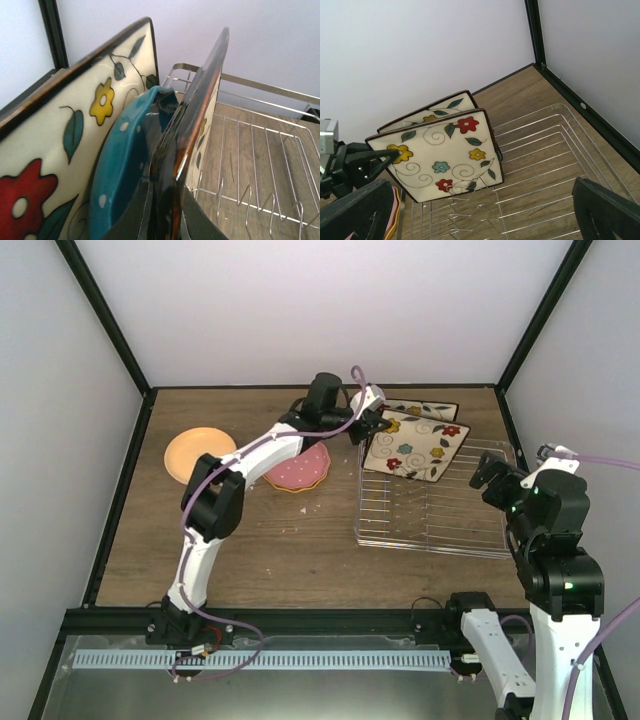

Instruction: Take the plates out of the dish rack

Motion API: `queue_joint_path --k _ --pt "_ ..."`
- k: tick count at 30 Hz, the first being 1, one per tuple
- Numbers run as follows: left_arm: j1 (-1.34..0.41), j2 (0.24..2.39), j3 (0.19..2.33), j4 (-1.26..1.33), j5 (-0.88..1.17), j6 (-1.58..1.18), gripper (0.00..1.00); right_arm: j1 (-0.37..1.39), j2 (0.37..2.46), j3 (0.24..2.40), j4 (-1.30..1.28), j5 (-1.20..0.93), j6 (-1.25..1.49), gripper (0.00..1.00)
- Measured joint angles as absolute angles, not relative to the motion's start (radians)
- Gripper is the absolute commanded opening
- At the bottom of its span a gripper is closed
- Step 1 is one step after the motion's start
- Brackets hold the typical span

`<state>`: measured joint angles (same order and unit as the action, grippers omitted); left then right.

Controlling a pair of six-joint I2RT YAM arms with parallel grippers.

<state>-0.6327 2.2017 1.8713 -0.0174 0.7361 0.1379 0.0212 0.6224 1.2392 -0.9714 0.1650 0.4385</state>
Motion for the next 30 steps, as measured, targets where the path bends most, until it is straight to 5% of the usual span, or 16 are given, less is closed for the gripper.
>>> queue_joint_path --k 20,30 --pt "-0.608 1.978 1.876 0.014 0.682 -0.118 0.04 0.021 0.638 1.162 -0.859 0.099 0.426 1.0" --pt "-0.353 1.728 1.713 0.047 0.648 -0.369 0.04 0.021 0.658 1.134 -0.805 0.072 0.416 1.0"
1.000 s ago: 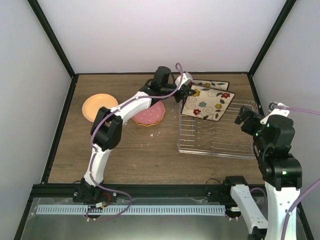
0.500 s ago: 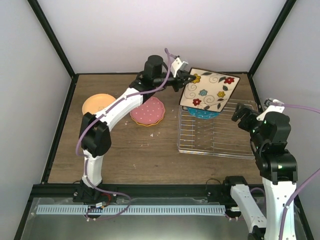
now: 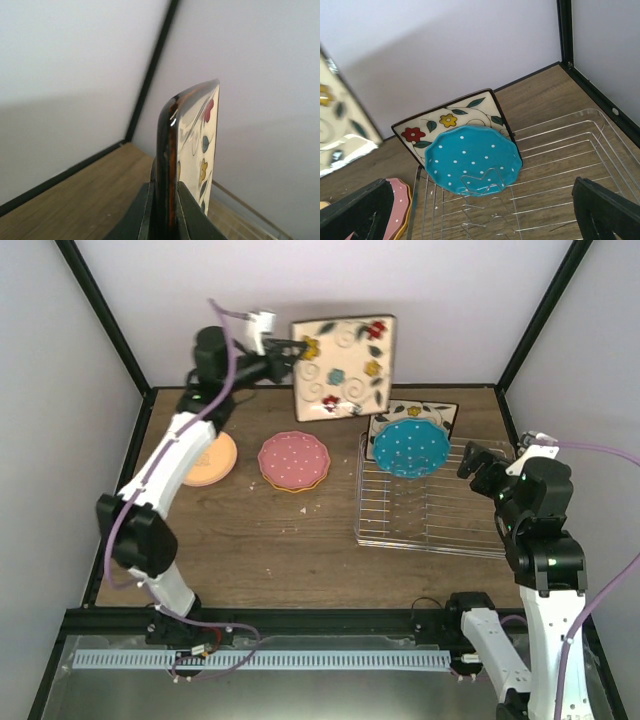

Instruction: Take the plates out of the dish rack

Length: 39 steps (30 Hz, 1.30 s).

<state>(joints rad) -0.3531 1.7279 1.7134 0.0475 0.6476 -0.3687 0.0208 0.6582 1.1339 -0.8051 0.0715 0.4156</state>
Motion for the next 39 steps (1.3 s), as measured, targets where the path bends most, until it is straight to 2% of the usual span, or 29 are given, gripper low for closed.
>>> queue_joint_path --k 9,19,23,30,39 --pt "0.043 1.382 1.366 -0.013 0.549 -0.549 0.04 0.021 0.707 1.097 -0.745 0.036 0.403 1.0" --pt "0.123 1.05 0.918 -0.347 0.49 -0.564 0.04 0.021 0.803 1.092 -0.678 -0.046 0.393 1.0" --pt "0.172 0.949 0.85 -0.471 0.463 -0.547 0.04 0.021 0.817 1.092 -0.671 -0.068 0.376 1.0" --pt "0.271 0.792 0.794 -0.541 0.447 -0.541 0.04 0.021 0.82 1.092 -0.671 -0.103 0.353 1.0" --pt "0.292 0.686 0.723 -0.73 0.472 -0.508 0.04 0.021 0.82 1.092 -0.673 -0.124 0.348 1.0"
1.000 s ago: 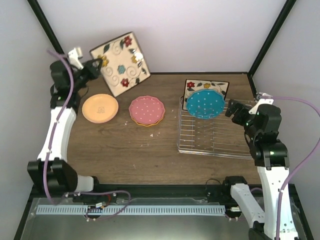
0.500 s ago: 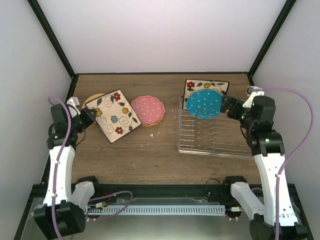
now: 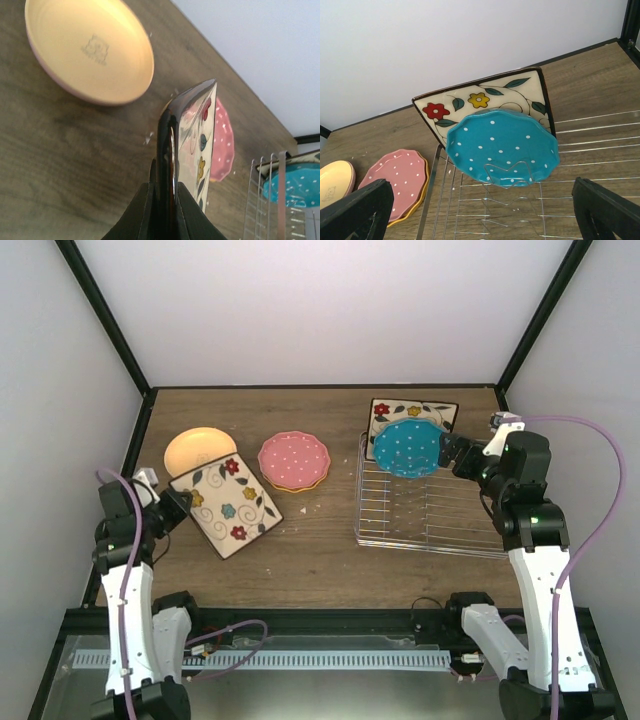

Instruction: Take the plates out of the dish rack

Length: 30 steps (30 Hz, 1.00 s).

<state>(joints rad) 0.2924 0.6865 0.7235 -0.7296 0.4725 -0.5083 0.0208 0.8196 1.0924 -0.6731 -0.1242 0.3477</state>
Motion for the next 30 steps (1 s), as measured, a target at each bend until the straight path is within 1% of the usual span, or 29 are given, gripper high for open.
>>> queue_joint_path --k 5,10,21,30 --pt "0.299 0.672 0.716 -0.804 0.489 -0.489 0.04 0.021 0.82 1.092 -0.683 -0.128 0.348 1.0" --pt "0.315 0.676 0.686 -0.823 0.496 -0.49 0.04 0.021 0.817 1.092 -0.698 -0.128 0.348 1.0" --pt "0.331 0.765 0.617 -0.851 0.486 -0.489 0.04 0.021 0.805 1.092 -0.717 -0.122 0.348 1.0" --pt "0.334 0.897 0.585 -0.777 0.529 -0.521 0.04 0.021 0.802 1.092 -0.717 -0.118 0.355 1.0"
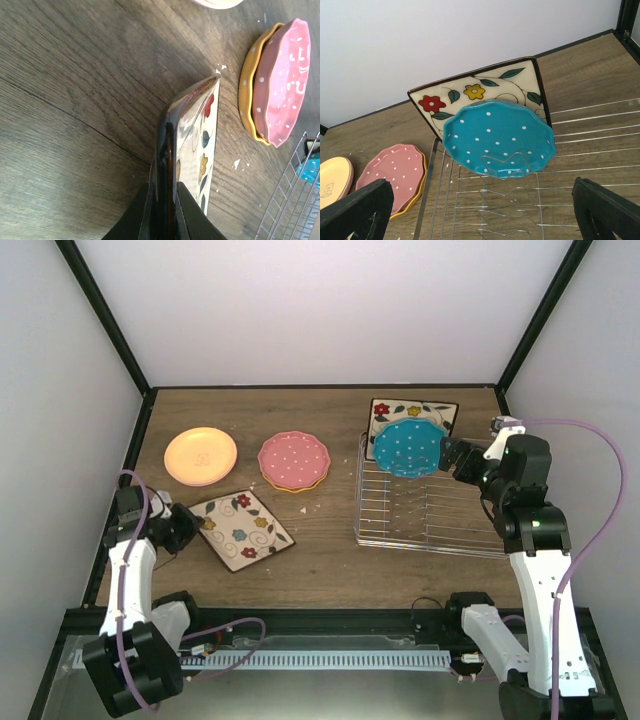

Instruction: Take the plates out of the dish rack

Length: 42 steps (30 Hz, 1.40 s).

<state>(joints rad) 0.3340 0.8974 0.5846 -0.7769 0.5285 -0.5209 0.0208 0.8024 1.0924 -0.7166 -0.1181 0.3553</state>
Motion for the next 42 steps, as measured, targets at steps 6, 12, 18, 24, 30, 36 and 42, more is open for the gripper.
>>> queue_joint_path --k 6,12,18,24,30,36,42 --pt "0.334 0.942 0.57 -0.741 0.547 -0.529 0.24 0.021 0.796 1.092 -0.717 -0.107 0.357 1.0" --pt "0.334 0.986 0.568 -0.735 0.512 -0.532 0.32 0.021 0.783 1.082 -0.715 -0.099 0.36 1.0" --pt "0.334 1.027 0.568 -0.724 0.488 -0.532 0.39 0.021 0.785 1.077 -0.713 -0.093 0.36 1.0" --pt "0.334 1.079 0.566 -0.704 0.458 -0.54 0.55 0.021 0.788 1.077 -0.71 -0.091 0.36 1.0" --pt "0.334 1.149 0.566 -0.706 0.392 -0.535 0.64 0.021 0.791 1.077 -0.711 -0.082 0.36 1.0" --pt "0.334 1.174 0.569 -0.728 0.341 -0.52 0.82 0.021 0.79 1.077 -0.712 -0.076 0.36 1.0" --pt "0.334 1.174 0.664 -0.769 0.293 -0.514 0.84 0.021 0.778 1.076 -0.715 -0.076 0.366 1.0"
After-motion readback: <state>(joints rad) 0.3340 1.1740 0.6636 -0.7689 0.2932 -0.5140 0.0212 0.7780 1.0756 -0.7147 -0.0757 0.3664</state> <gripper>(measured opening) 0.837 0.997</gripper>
